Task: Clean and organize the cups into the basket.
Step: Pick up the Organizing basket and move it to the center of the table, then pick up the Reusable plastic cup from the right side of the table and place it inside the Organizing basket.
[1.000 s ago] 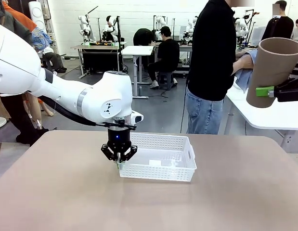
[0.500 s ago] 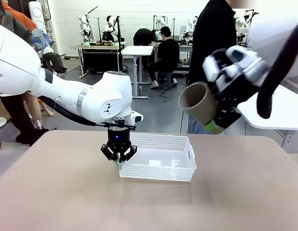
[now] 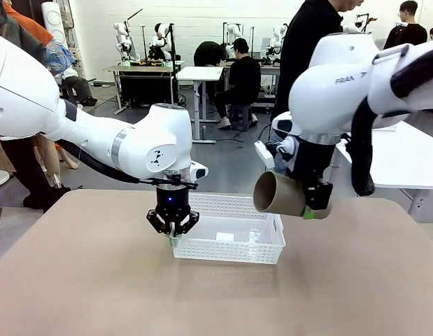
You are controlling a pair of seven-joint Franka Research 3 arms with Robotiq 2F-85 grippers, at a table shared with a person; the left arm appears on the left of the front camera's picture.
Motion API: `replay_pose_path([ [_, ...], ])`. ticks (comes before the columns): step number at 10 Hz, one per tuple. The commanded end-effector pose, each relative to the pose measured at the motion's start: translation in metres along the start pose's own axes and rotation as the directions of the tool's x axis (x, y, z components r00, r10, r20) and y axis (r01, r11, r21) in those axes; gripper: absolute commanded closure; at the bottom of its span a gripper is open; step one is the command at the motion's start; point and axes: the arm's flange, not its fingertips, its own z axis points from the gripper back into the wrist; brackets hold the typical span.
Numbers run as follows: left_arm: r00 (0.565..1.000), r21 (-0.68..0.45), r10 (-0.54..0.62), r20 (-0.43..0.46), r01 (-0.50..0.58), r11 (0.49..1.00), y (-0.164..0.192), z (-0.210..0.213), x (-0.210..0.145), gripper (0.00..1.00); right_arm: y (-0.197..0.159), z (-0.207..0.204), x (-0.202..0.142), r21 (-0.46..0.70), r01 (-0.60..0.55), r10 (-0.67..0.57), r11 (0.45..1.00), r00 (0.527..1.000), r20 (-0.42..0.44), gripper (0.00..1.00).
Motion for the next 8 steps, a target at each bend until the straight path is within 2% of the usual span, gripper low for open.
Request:
replay_pose_path([
  [1,1.000,0.001,-0.008,0.000,0.008,1.000,0.002,0.000,0.000,1.00,-0.018,0.007,0.017,0.051,-0.005,0.002,0.999,0.998,0.063,0.19],
  [3,1.000,0.001,-0.008,0.000,0.008,1.000,0.002,0.000,0.000,1.00,-0.027,0.000,0.024,0.052,0.012,-0.017,0.999,0.994,0.106,0.19],
  [4,1.000,0.001,-0.008,0.000,0.008,1.000,0.002,0.000,0.000,1.00,-0.028,0.000,0.016,0.033,0.038,-0.043,0.999,0.985,0.164,0.19],
  [5,1.000,0.001,-0.008,0.000,0.008,1.000,0.002,0.000,0.000,1.00,-0.021,-0.003,0.025,0.048,-0.023,0.020,0.999,0.998,0.064,0.19],
  [8,1.000,0.001,-0.008,0.000,0.008,1.000,0.002,0.000,0.000,1.00,-0.021,-0.003,0.025,0.048,-0.023,0.020,0.999,0.998,0.064,0.19],
])
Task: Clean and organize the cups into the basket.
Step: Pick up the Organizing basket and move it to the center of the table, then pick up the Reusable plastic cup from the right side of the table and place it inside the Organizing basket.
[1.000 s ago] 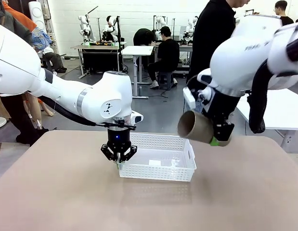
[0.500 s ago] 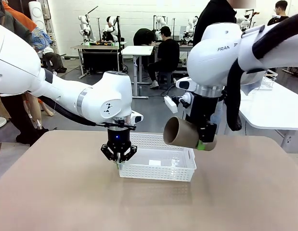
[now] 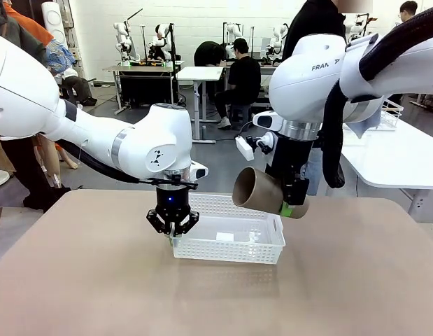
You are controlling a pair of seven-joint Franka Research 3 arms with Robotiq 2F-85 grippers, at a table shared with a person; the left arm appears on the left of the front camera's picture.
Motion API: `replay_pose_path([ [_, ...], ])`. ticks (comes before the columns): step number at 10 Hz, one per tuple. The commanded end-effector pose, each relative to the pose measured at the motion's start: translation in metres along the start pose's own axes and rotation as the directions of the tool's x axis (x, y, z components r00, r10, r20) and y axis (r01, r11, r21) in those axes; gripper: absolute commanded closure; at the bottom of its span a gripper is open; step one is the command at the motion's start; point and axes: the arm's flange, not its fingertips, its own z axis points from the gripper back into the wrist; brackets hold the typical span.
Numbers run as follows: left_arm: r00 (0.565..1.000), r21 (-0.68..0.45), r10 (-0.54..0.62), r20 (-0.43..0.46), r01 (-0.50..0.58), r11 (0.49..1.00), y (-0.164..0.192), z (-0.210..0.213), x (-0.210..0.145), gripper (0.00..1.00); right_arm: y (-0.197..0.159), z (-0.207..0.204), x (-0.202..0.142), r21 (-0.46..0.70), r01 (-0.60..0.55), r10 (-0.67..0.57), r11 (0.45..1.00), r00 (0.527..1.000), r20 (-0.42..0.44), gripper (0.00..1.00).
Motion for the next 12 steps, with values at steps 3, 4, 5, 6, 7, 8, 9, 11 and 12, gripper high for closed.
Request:
replay_pose_path([
  [3,1.000,0.001,-0.008,0.000,0.008,1.000,0.002,0.000,0.000,1.00,0.000,0.000,0.001,0.000,-0.002,0.002,1.000,1.000,-0.001,0.19],
  [4,1.000,0.001,-0.008,0.000,0.008,1.000,0.002,0.000,0.000,1.00,-0.003,-0.005,0.002,-0.060,0.032,-0.028,0.998,0.998,0.061,0.19],
  [5,1.000,0.001,-0.008,0.000,0.008,1.000,0.002,0.000,0.000,1.00,-0.013,-0.013,0.002,-0.104,0.059,-0.050,0.993,0.995,0.089,0.19],
  [6,1.000,0.001,-0.008,0.000,0.008,1.000,0.002,0.000,0.000,1.00,-0.024,-0.024,0.003,-0.092,0.121,-0.110,0.988,0.987,0.117,0.19],
  [7,1.000,0.001,-0.008,0.000,0.008,1.000,0.002,0.000,0.000,1.00,-0.033,-0.035,0.004,-0.061,0.172,-0.166,0.983,0.981,0.099,0.19],
  [8,1.000,0.001,-0.008,0.000,0.008,1.000,0.002,0.000,0.000,1.00,-0.040,-0.045,0.006,-0.037,0.219,-0.216,0.975,0.973,0.077,0.19],
  [9,1.000,0.001,-0.008,0.000,0.008,1.000,0.002,0.000,0.000,1.00,-0.045,-0.051,0.006,-0.018,0.232,-0.229,0.973,0.969,0.090,0.19],
  [11,1.000,0.001,-0.008,0.000,0.008,1.000,0.002,0.000,0.000,1.00,-0.053,-0.061,-0.003,0.010,0.260,-0.259,0.966,0.956,0.141,0.19],
  [12,1.000,0.001,-0.008,0.000,0.008,1.000,0.002,0.000,0.000,1.00,-0.060,-0.070,-0.009,0.037,0.277,-0.280,0.960,0.945,0.167,0.19],
])
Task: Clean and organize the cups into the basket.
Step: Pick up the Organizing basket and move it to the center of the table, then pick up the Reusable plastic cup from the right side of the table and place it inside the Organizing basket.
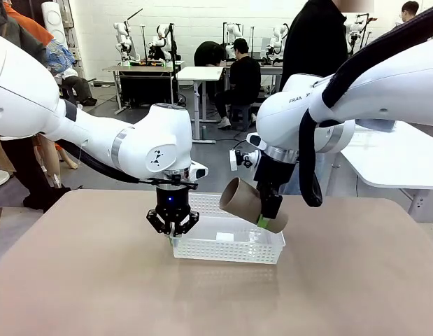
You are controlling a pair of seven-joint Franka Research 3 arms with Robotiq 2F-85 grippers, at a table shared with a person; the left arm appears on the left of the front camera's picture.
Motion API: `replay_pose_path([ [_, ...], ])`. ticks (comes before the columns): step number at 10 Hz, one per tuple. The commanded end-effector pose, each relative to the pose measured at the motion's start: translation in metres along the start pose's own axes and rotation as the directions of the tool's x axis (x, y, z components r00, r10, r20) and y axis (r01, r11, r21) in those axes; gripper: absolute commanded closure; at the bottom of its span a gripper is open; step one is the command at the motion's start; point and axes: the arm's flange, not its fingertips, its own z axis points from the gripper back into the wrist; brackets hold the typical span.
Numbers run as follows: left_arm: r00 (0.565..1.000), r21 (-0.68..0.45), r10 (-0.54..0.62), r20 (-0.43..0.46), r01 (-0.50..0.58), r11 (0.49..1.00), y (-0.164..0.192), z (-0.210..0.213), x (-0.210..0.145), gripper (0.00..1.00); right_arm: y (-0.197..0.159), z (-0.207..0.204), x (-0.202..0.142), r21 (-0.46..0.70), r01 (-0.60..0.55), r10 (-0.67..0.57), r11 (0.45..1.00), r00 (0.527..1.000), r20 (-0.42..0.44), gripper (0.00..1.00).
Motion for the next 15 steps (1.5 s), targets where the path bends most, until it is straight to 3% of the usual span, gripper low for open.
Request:
replay_pose_path([
  [1,1.000,0.001,-0.008,0.000,0.008,1.000,0.002,0.000,0.000,1.00,-0.018,-0.009,-0.004,0.046,0.041,-0.043,0.998,0.997,0.059,0.19],
  [7,1.000,0.001,-0.008,0.000,0.008,1.000,0.002,0.000,0.000,1.00,-0.042,-0.068,-0.004,0.185,0.016,-0.020,0.983,1.000,0.023,0.19],
  [10,1.000,0.001,-0.008,0.000,0.008,1.000,0.002,0.000,0.000,1.00,-0.041,-0.077,-0.001,0.213,-0.015,0.011,0.977,1.000,0.016,0.19],
  [12,1.000,0.001,-0.008,0.000,0.008,1.000,0.002,0.000,0.000,1.00,-0.041,-0.077,-0.001,0.220,-0.040,0.035,0.975,0.999,0.028,0.00],
  [15,1.000,0.001,-0.008,0.000,0.008,1.000,0.002,0.000,0.000,1.00,-0.041,-0.076,-0.003,0.214,-0.055,0.049,0.975,0.998,0.034,0.00],
])
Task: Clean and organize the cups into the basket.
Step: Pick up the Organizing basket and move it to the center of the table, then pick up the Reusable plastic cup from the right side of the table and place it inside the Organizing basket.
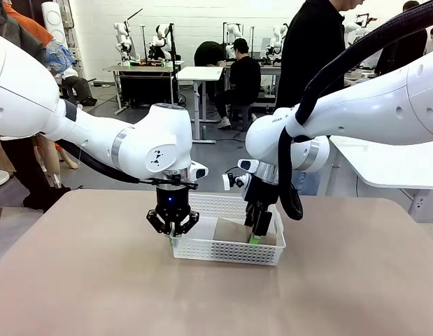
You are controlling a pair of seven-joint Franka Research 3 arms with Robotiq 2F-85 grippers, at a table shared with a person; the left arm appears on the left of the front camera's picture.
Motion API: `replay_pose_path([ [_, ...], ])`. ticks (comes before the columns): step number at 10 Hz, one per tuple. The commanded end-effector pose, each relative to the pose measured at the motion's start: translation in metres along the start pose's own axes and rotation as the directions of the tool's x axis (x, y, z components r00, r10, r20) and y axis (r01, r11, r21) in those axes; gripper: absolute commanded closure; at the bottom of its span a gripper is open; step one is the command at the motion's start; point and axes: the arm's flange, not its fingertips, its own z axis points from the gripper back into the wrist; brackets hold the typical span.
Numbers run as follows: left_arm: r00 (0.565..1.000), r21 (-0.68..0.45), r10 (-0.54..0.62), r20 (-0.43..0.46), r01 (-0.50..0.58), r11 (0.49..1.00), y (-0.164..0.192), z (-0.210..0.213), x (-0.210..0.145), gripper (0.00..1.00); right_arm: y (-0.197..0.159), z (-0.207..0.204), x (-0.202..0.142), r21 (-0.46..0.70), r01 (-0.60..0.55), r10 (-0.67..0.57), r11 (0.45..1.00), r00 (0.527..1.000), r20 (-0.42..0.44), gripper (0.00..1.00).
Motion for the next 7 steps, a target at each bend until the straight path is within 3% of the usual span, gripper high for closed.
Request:
replay_pose_path([
  [1,1.000,0.001,-0.008,0.000,0.008,1.000,0.002,0.000,0.000,1.00,-0.002,0.004,-0.002,0.007,-0.026,0.026,1.000,1.000,-0.001,0.00],
  [3,1.000,0.001,-0.008,0.000,0.008,1.000,0.002,0.000,0.000,1.00,0.007,0.021,-0.007,-0.039,-0.048,0.048,0.998,0.999,0.007,0.00],
  [4,1.000,0.001,-0.008,0.000,0.008,1.000,0.002,0.000,0.000,1.00,0.021,0.046,-0.012,-0.144,-0.091,0.090,0.985,0.996,-0.014,0.00],
  [6,1.000,0.001,-0.008,0.000,0.008,1.000,0.002,0.000,0.000,1.00,0.082,0.124,-0.048,-0.405,-0.106,0.151,0.908,0.985,0.079,0.00],
  [7,1.000,0.001,-0.008,0.000,0.008,1.000,0.002,0.000,0.000,1.00,0.109,0.151,-0.075,-0.476,-0.076,0.172,0.876,0.972,0.160,0.00],
])
